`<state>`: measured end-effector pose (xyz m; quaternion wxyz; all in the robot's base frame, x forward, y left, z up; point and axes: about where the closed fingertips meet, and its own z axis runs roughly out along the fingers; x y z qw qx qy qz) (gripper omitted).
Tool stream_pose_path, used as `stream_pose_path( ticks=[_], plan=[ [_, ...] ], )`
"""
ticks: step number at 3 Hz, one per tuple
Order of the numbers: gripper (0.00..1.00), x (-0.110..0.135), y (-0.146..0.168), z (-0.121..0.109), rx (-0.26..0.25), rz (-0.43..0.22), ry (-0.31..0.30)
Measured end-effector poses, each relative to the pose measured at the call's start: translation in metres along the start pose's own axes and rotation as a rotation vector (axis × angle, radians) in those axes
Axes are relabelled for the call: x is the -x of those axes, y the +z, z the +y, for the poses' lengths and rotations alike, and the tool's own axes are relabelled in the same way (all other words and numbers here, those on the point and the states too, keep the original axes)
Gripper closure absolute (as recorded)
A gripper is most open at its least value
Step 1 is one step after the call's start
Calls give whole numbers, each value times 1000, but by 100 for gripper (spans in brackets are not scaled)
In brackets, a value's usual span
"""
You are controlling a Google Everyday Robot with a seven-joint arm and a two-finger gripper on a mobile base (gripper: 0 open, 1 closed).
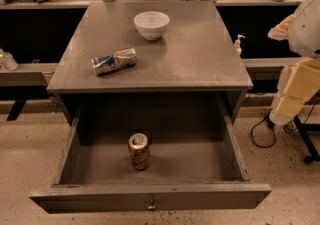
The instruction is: Pick orange can from top drawer and place on counter
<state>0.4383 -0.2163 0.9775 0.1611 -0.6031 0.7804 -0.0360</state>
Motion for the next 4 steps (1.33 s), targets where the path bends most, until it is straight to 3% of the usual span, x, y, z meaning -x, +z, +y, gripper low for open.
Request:
stream_pose_path(
  ticks=[1,2,3,4],
  plan=[
    [0,0,0,0,0,0,0],
    [0,23,6,-5,-27,-118,-8],
    [0,51,37,16,-22,-304,-42],
    [0,79,39,22,-117,-442,-98]
  ],
)
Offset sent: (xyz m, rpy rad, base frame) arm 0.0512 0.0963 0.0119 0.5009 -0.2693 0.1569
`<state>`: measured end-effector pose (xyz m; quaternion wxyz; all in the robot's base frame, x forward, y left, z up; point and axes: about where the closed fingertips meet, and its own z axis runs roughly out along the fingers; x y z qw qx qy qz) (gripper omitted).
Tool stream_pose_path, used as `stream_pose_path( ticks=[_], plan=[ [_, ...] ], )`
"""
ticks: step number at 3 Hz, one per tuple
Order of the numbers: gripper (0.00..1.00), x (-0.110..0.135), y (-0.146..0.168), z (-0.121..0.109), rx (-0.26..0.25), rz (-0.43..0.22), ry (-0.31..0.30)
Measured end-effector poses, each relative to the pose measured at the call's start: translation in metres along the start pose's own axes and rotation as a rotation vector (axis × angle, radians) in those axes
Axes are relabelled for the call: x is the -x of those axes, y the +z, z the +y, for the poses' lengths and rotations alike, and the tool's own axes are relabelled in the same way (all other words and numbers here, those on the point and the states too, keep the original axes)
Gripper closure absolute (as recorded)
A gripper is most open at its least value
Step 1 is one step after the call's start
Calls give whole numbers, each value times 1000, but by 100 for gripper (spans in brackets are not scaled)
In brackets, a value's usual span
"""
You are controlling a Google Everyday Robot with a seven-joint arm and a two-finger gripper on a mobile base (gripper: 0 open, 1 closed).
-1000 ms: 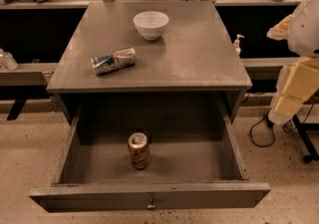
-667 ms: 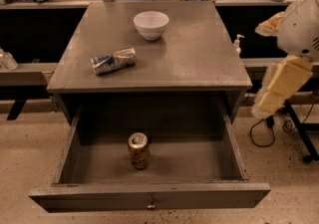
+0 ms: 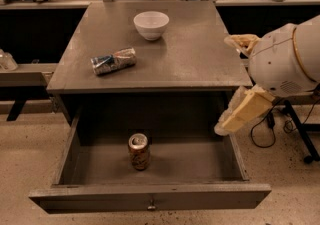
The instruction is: Pick orange can from top drawer and place on counter
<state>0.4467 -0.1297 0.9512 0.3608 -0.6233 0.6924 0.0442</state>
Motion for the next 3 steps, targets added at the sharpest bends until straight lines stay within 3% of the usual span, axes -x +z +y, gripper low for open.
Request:
stream_pose_path(
  ticks=[1,2,3],
  plan=[
    [0,10,-2,-19,-81,-37,-28],
    [0,13,28,-14,-27,-115,-18],
    [0,23,73,5,4,-286,4]
  ],
)
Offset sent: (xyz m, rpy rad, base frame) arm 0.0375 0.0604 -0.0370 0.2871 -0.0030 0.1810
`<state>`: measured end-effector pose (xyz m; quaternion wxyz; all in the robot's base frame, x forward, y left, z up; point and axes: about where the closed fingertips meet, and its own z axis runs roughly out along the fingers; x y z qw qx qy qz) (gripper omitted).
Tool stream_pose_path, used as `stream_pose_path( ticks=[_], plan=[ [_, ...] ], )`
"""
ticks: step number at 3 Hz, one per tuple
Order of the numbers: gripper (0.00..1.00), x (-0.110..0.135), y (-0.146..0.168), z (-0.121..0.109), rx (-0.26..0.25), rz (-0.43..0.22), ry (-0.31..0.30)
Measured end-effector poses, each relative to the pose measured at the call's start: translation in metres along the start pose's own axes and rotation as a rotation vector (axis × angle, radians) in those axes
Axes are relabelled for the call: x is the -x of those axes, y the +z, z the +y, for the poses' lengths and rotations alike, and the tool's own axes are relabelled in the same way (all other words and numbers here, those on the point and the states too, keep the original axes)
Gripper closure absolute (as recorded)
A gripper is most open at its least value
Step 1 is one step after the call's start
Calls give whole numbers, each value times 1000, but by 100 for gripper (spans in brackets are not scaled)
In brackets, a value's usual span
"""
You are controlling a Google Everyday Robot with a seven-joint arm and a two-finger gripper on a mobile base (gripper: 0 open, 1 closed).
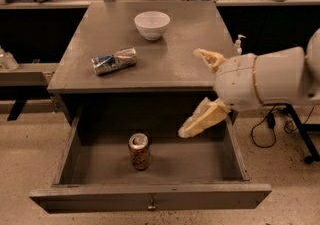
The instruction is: Pick orange can from top drawer and place on counter
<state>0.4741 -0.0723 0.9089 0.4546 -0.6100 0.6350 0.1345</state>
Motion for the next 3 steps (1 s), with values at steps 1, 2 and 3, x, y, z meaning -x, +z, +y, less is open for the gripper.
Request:
stream_pose_path(
  ticks=[1,2,3],
  plan=[
    [0,-4,51,9,-49,-162,48],
    [0,-8,96,25,-50,-241,88],
    [0,-10,133,46,6,-291,139]
  ],
)
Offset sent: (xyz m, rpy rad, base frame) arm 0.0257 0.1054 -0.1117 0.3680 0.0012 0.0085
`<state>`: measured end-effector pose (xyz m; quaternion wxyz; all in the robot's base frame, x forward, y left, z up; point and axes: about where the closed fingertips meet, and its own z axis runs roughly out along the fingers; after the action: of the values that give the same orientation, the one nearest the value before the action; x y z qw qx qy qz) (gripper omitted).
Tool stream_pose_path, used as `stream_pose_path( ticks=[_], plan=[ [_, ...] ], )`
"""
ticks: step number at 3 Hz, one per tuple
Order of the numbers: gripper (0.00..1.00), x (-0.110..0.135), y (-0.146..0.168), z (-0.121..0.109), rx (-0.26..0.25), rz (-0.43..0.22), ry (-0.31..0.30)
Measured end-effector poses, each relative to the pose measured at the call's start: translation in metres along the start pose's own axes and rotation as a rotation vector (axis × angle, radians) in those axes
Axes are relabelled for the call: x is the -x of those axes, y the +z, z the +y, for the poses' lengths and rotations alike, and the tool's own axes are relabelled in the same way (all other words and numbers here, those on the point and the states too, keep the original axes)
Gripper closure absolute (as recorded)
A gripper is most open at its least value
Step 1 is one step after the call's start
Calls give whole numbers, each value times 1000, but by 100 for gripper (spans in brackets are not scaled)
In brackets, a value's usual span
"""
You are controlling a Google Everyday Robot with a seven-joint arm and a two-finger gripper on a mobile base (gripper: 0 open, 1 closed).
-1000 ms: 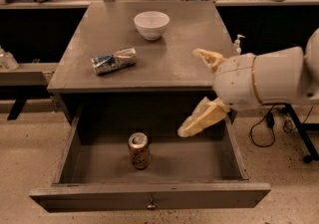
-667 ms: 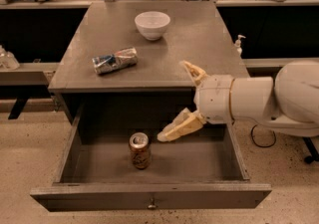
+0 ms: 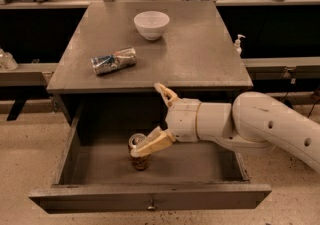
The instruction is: Pick orange can from top drawer and place on counter
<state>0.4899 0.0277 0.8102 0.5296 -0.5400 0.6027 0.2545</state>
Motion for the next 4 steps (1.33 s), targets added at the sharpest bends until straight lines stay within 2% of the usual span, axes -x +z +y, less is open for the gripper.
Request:
stream_pose_path(
  ticks=[1,2,4],
  plan=[
    [0,-14,28,18,53,-15,53],
    [0,-36,48,32,86,23,94],
    [0,-77,64,46,107,97,153]
  ],
)
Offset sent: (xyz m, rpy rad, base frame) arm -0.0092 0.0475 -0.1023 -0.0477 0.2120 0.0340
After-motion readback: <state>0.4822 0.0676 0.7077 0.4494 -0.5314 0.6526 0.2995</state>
